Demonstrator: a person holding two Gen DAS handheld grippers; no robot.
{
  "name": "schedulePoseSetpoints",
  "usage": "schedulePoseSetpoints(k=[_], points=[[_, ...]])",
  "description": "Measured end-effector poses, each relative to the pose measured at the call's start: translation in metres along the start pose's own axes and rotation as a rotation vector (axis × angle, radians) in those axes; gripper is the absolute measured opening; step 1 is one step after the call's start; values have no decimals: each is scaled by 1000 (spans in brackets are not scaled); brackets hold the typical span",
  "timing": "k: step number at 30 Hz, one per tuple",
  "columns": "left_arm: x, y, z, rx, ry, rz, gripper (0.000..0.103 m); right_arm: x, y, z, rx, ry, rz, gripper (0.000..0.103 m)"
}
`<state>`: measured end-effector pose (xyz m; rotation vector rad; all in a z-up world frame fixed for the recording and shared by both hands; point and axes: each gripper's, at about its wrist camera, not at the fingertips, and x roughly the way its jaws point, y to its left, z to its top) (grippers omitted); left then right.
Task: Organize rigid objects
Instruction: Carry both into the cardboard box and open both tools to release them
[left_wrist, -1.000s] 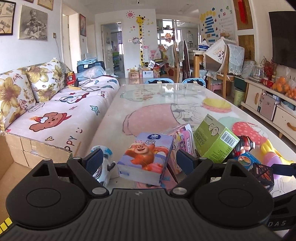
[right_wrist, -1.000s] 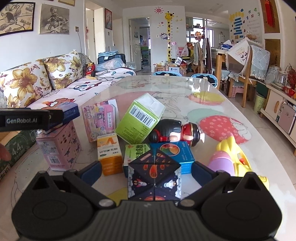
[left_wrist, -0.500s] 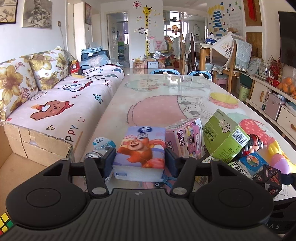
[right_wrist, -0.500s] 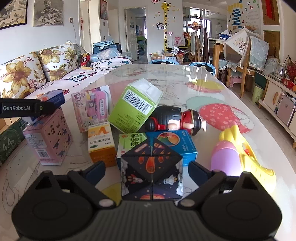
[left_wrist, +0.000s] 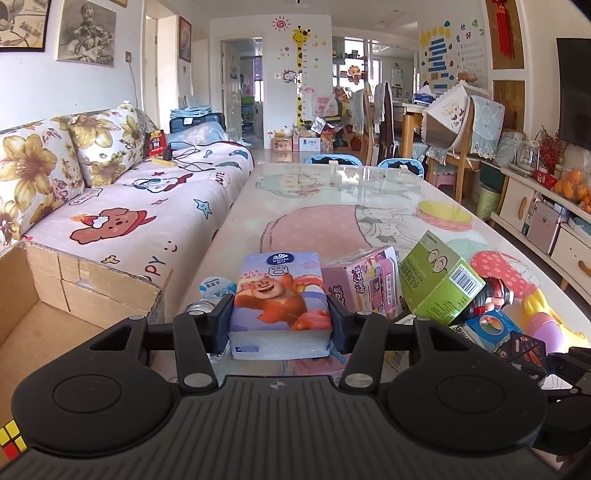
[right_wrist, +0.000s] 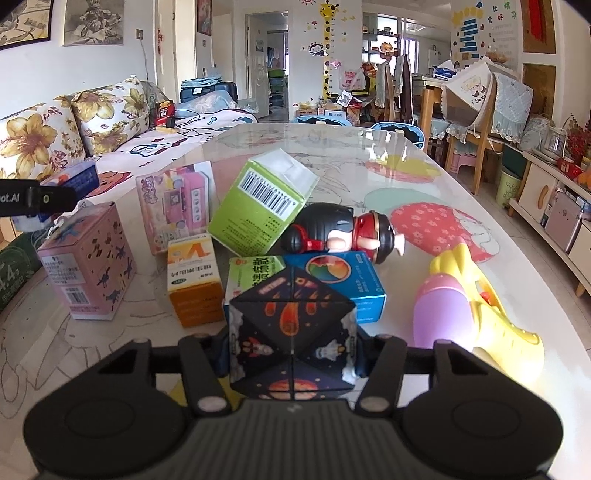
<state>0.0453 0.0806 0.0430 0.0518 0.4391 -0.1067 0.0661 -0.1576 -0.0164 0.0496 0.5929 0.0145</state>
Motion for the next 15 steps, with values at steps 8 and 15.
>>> schedulePoseSetpoints(k=[8,15], points=[[-19,11,-6,-28,-5,14,63,-23,17,2,-43,-49,15,57],[-45,27,-4,-75,-33,51,63,-50,46,6,-102,-103,48,57]])
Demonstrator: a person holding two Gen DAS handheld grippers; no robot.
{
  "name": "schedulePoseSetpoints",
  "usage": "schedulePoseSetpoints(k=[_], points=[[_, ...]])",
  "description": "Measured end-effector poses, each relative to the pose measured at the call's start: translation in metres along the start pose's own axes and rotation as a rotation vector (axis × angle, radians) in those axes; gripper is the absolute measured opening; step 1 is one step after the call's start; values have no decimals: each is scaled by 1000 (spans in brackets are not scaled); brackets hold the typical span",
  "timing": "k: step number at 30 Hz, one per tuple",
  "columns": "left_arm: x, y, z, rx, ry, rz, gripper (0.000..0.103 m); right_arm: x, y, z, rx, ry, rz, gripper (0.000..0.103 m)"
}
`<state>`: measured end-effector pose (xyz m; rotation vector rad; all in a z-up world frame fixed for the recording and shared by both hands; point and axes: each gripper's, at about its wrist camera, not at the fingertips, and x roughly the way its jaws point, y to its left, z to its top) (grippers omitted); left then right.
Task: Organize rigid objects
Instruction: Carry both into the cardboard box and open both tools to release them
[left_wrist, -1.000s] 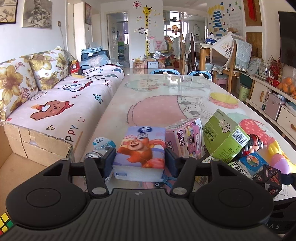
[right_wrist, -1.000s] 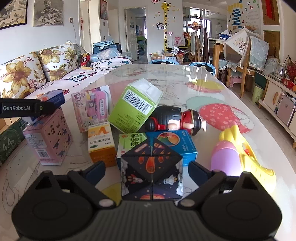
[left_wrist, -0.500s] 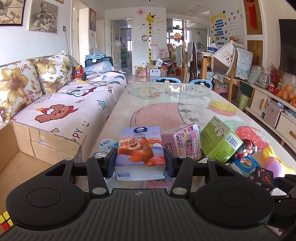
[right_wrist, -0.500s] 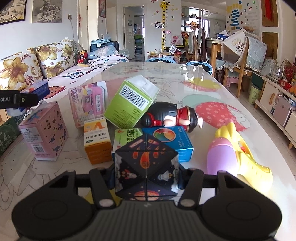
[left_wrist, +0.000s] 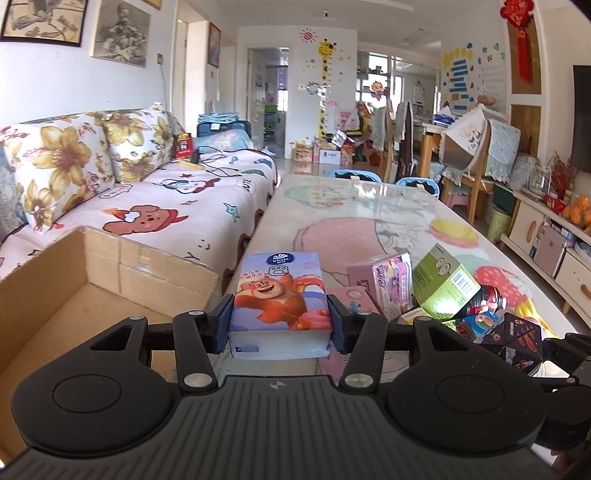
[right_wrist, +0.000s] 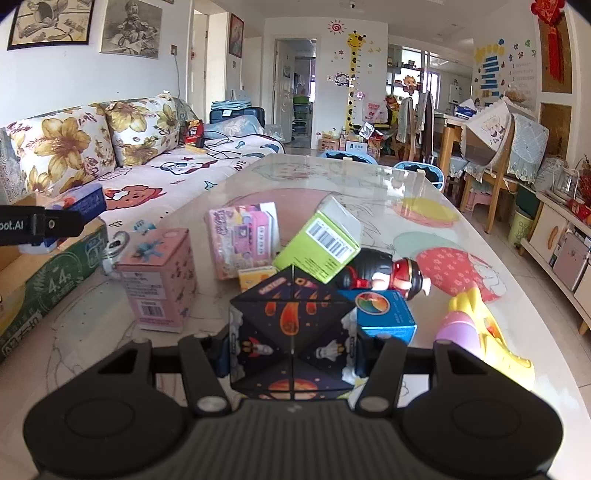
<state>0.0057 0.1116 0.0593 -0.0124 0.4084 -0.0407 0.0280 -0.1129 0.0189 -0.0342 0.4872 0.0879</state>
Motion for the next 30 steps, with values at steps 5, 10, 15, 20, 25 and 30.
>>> schedulePoseSetpoints(k=[5,10,15,20,25,30], points=[[-21,14,1,-17,-21,48,63,-19,29,9,-64,-43,37,57],[-39,35,4,-41,-41,101,63,-30,55,19,-94,-61,81,57],[-54,58,8,-54,-55,155,63,-45,86,28,-120,-79,152,57],[-63,84,12,-87,-66,196,63,-58,115,45,-151,-110,219,57],[-56,106,11,-121,-51,237,63,-60,144,63,-173,-126,319,57],[-47,131,6,-172,-27,268,63,-51,174,77,-207,-118,411,57]])
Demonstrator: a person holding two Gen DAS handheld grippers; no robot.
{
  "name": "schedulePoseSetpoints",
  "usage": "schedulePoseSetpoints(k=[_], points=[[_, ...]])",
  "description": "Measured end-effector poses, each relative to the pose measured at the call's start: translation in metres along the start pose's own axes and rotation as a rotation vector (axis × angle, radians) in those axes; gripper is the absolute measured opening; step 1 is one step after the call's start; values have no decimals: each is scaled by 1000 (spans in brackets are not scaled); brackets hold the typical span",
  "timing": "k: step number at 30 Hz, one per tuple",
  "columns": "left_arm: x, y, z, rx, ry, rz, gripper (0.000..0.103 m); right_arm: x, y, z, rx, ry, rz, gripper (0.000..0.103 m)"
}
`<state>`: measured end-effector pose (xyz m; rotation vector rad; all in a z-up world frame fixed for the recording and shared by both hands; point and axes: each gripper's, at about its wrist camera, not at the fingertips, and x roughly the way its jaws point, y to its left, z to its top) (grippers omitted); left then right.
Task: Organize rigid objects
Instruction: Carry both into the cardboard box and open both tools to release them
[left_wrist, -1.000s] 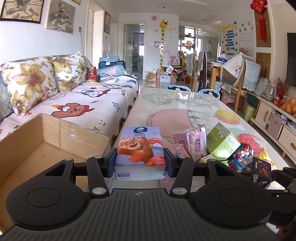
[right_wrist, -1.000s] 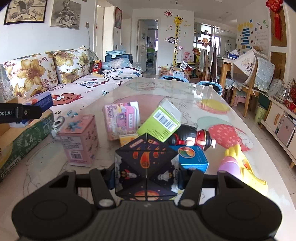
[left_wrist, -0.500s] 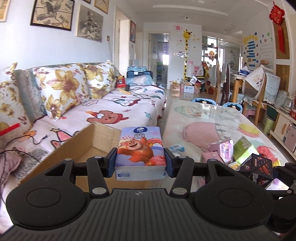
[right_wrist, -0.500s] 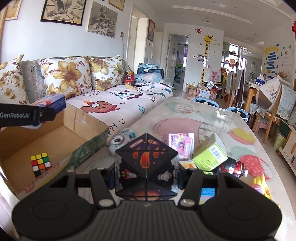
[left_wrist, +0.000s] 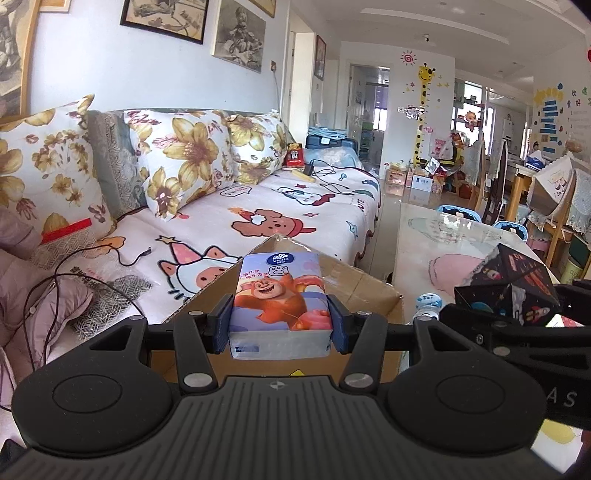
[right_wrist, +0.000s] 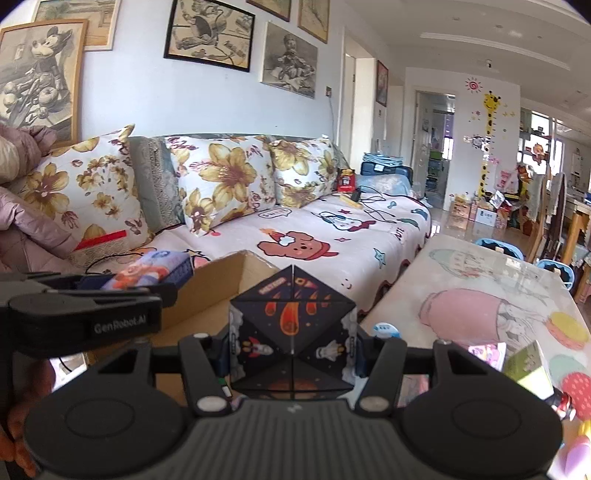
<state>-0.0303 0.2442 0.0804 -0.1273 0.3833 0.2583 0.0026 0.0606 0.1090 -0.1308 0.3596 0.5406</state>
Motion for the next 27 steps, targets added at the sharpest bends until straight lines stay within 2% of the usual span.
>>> schedulePoseSetpoints(k=[7,14,23,25,26,27], points=[[22,19,-8,-62,54,32,63,51,6,8,36,61,76,57],[28,23,-11,-97,88,30,63,96,12,5,28,137,80,57],[33,32,-14,-123,117,60,60,133,22,-5,7,209,72,57],[31,34,-14,-135,115,68,61,136,24,-5,-11,208,46,64],[31,35,-14,-143,117,68,62,134,24,-5,-13,199,34,76],[30,36,-14,-150,120,66,64,131,22,-4,-12,188,28,82]])
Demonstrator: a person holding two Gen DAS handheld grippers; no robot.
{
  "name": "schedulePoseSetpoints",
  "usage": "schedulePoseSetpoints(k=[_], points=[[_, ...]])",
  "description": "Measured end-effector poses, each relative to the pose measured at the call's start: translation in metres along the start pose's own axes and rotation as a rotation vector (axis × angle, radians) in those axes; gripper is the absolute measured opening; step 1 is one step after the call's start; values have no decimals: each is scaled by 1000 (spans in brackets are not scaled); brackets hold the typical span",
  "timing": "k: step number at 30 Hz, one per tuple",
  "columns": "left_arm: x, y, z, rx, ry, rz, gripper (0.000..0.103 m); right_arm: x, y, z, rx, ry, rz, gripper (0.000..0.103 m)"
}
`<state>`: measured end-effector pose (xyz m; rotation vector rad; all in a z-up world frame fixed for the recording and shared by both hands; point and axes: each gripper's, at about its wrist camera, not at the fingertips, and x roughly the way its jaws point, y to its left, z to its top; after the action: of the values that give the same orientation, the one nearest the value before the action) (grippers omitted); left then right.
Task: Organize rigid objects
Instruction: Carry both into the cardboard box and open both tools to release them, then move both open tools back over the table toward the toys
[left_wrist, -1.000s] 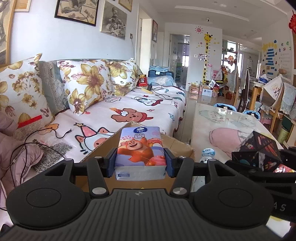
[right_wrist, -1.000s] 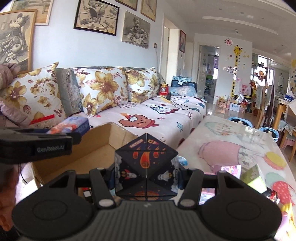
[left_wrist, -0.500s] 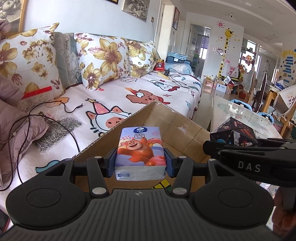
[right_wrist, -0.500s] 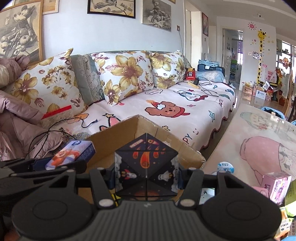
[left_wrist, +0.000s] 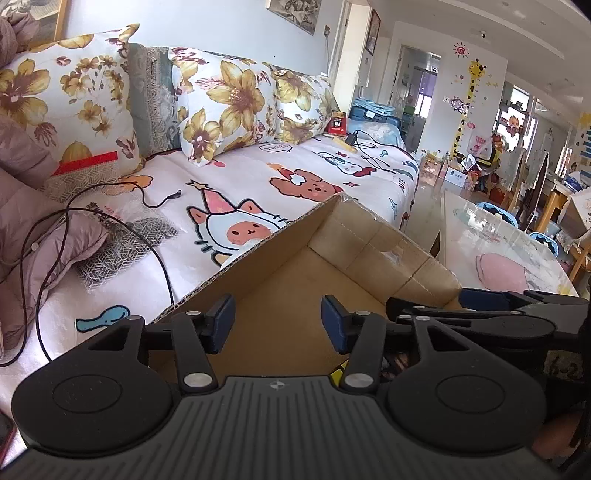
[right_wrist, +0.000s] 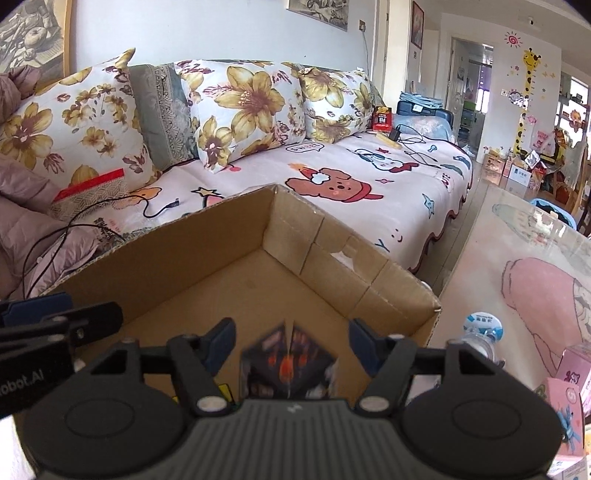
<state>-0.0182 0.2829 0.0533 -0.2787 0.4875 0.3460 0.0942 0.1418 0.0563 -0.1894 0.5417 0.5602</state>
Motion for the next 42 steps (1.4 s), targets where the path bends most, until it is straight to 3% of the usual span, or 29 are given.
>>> schedulePoseSetpoints(k=[7,19,42], points=[[-13,-4,-3,2,-30,0,90,-27,-13,-1,2,-60,-107,85],[-20,-14,-8,59,-55,-23,98,-81,-39,-27,48,-143,-254,88],[-35,-49,-22,200,-62,-123,103,-129,-60,-89,85,-212,-345,89]])
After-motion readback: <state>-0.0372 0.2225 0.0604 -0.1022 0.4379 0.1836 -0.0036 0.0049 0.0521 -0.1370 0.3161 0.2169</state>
